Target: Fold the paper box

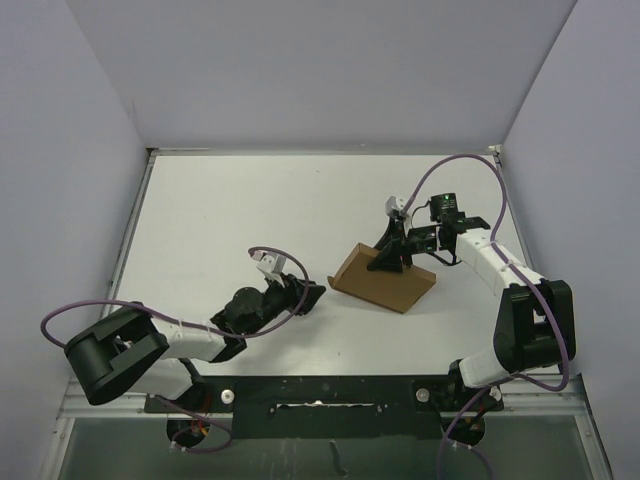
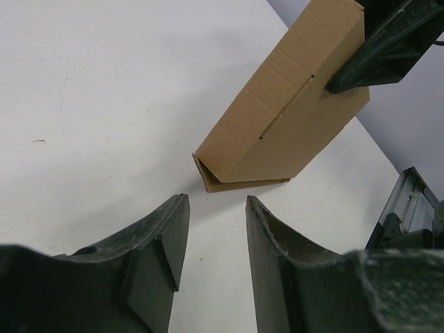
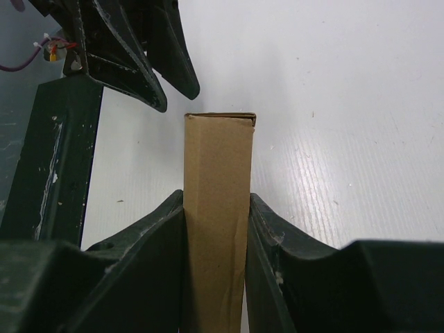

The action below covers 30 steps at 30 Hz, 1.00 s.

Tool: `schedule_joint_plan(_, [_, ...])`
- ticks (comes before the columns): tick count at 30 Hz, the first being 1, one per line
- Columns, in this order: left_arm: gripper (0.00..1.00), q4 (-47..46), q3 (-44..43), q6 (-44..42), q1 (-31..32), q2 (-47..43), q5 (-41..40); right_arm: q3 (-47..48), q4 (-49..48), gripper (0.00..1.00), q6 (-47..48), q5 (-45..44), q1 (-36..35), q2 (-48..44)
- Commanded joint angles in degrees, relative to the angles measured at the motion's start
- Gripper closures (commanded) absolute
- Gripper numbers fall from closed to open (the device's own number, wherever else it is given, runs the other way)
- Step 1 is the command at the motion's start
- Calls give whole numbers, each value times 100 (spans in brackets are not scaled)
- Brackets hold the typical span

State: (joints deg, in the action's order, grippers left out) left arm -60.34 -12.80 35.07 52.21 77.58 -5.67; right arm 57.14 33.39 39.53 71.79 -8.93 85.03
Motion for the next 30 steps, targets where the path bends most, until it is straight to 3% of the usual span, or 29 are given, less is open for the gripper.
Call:
schedule_joint_plan(1, [65,343,-269,-26,22,-142,-145,-10,-138,80,-68,309,47,-102])
schedule_joint_plan(13, [69,-171,-577,-84,18,483,-64,-11,-139,80,-48,301,45,-94])
schedule_joint_plan(21, [69,-32,-260,-265,9,103,-173,-18,-139,80,-42,279,48,-62])
schedule_joint_plan(24, [65,229,-215,-380,-10,-126,-171,-19,-137,80,-35,268,42,-50])
schedule_joint_plan(30, [48,258,133,-482,-84,-556,-114,-13,-93,80,23,253,43,-44])
